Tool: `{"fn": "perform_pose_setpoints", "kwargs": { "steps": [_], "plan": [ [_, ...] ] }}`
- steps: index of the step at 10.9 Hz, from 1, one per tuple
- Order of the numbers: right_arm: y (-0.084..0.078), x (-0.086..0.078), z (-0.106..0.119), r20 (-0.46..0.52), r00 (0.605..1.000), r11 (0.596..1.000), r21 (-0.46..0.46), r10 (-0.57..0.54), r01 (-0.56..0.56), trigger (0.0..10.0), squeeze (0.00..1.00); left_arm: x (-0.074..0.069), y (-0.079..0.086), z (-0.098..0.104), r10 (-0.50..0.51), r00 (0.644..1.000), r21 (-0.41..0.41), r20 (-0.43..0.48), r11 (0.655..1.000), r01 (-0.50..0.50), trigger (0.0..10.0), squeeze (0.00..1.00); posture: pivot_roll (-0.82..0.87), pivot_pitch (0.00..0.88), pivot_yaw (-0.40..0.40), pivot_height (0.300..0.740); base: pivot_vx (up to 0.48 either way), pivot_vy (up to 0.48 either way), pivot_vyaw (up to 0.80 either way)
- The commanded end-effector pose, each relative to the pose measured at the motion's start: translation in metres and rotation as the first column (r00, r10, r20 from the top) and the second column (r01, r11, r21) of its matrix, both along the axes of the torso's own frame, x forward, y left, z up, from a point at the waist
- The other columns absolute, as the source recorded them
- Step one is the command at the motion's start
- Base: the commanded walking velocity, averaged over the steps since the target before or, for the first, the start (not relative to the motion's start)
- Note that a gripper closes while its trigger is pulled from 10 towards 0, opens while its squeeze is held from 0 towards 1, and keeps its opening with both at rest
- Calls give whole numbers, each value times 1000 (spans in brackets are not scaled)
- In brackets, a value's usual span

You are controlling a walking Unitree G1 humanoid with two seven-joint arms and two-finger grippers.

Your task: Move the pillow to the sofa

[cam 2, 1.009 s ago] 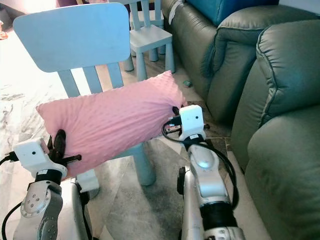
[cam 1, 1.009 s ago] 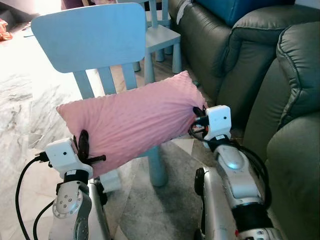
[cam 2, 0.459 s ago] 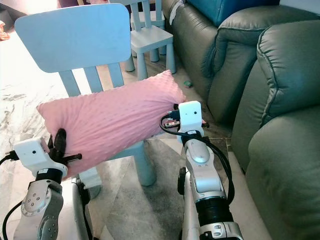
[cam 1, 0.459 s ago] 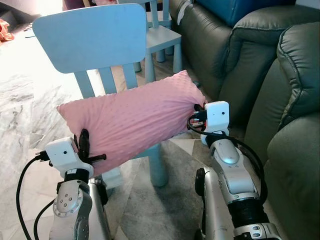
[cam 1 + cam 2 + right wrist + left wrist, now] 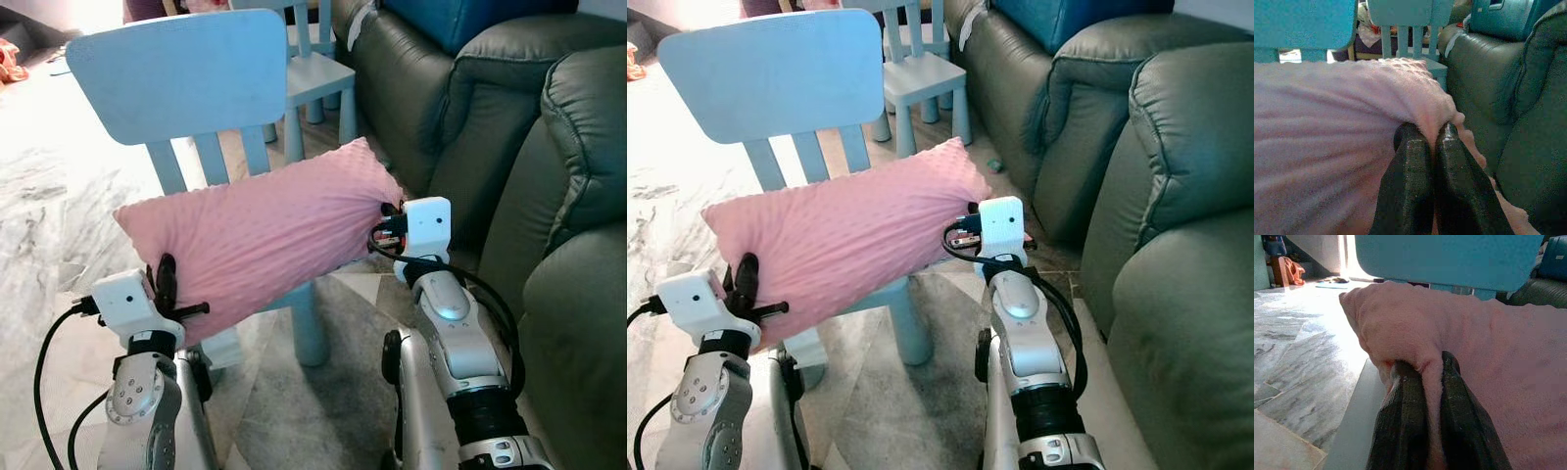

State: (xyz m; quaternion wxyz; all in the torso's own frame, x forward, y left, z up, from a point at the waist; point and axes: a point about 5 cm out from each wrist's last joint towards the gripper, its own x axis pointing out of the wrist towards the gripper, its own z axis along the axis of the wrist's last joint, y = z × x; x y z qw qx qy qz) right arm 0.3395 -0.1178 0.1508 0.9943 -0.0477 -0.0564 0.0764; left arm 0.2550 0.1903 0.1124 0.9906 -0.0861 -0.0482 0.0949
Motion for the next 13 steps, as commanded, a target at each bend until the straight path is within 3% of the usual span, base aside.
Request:
{"fn": "perform_pose_setpoints", "kwargs": {
  "steps": [1,13],
  "plan": [
    [-10,4,19,70,996,999,15,-50,49,0,0,-3,15,1,58,998,20,8,998,-58,0,0,-162,0,74,435,0,0,0],
    [-9,4,20,76,995,998,18,-59,58,0,0,-2,16,0,53,999,21,3,998,-53,0,0,-163,0,77,655,0,0,0]
  ]
}}
